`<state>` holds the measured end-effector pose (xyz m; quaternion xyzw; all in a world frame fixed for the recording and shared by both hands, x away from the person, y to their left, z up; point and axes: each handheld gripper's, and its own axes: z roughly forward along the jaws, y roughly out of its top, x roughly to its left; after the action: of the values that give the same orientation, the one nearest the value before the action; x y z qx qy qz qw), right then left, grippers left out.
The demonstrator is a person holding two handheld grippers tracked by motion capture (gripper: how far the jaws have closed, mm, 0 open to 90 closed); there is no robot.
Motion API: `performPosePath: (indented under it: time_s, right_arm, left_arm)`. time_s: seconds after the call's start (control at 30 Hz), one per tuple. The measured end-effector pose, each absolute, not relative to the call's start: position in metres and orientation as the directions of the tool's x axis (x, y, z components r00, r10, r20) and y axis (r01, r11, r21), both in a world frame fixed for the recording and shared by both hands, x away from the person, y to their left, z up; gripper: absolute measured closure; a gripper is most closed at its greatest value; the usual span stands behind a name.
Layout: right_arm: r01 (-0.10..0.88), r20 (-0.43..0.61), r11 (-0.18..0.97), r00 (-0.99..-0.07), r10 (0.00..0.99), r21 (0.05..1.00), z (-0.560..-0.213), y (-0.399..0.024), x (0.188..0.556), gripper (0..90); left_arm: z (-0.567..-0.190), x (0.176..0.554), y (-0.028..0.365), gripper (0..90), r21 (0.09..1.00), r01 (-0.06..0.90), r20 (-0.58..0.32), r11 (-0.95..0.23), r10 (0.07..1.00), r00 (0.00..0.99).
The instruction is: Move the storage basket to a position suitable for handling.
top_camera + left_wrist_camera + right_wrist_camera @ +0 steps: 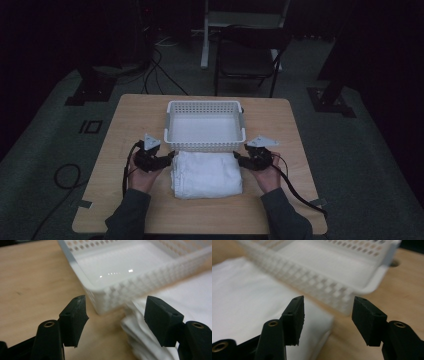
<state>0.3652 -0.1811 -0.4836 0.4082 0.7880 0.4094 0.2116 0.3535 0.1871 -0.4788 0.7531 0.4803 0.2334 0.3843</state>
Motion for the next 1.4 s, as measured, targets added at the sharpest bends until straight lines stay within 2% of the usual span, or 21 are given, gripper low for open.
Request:
performPosePath:
  time_s: [0.2, 0.33, 0.4, 0.53, 0.57, 0.6, 0.67, 0.77, 0.9, 1.4]
  right_arm:
    - [0.473, 0.026, 0.232, -0.477, 0.879, 0.850, -0.470, -0.187, 0.405, 44.9]
    - [0.512, 0.062, 0.188, -0.432, 0.900, 0.838, -0.471, -0.188, 0.429, 44.5]
    - [0.534, 0.070, 0.187, -0.425, 0.902, 0.825, -0.475, -0.186, 0.438, 44.6]
    - [0.576, 0.065, 0.209, -0.418, 0.906, 0.790, -0.486, -0.183, 0.450, 46.2]
    - [0.576, 0.065, 0.209, -0.418, 0.906, 0.790, -0.486, -0.183, 0.450, 46.2]
    - [0.585, 0.071, 0.208, -0.417, 0.906, 0.784, -0.488, -0.183, 0.451, 47.4]
    - [0.597, 0.082, 0.217, -0.433, 0.897, 0.773, -0.493, -0.184, 0.451, 53.9]
    - [0.603, 0.054, 0.247, -0.436, 0.898, 0.759, -0.494, -0.183, 0.449, 57.2]
    - [0.613, 0.076, 0.235, -0.437, 0.896, 0.754, -0.495, -0.188, 0.444, 62.2]
    - [0.625, 0.069, 0.253, -0.443, 0.894, 0.738, -0.496, -0.191, 0.413, 59.8]
  left_arm:
    - [-0.470, 0.388, 0.196, 33.9, 0.821, 0.552, -0.075, -0.145, 0.931, 0.356]
    - [-0.472, 0.406, 0.198, 35.9, 0.811, 0.576, -0.118, -0.103, 0.936, 0.333]
    - [-0.476, 0.414, 0.196, 36.8, 0.799, 0.593, -0.126, -0.099, 0.937, 0.326]
    - [-0.485, 0.423, 0.192, 44.4, 0.781, 0.615, -0.139, -0.107, 0.931, 0.338]
    - [-0.485, 0.423, 0.192, 48.4, 0.781, 0.615, -0.139, -0.107, 0.931, 0.338]
    - [-0.488, 0.425, 0.190, 48.4, 0.777, 0.620, -0.145, -0.108, 0.928, 0.344]
    - [-0.490, 0.426, 0.189, 56.4, 0.769, 0.628, -0.135, -0.117, 0.931, 0.339]
    - [-0.491, 0.426, 0.190, 64.5, 0.761, 0.636, -0.130, -0.127, 0.931, 0.341]
    - [-0.490, 0.424, 0.190, 65.9, 0.759, 0.637, -0.130, -0.135, 0.927, 0.351]
    - [-0.485, 0.385, 0.186, 70.6, 0.776, 0.607, -0.107, -0.169, 0.914, 0.391]
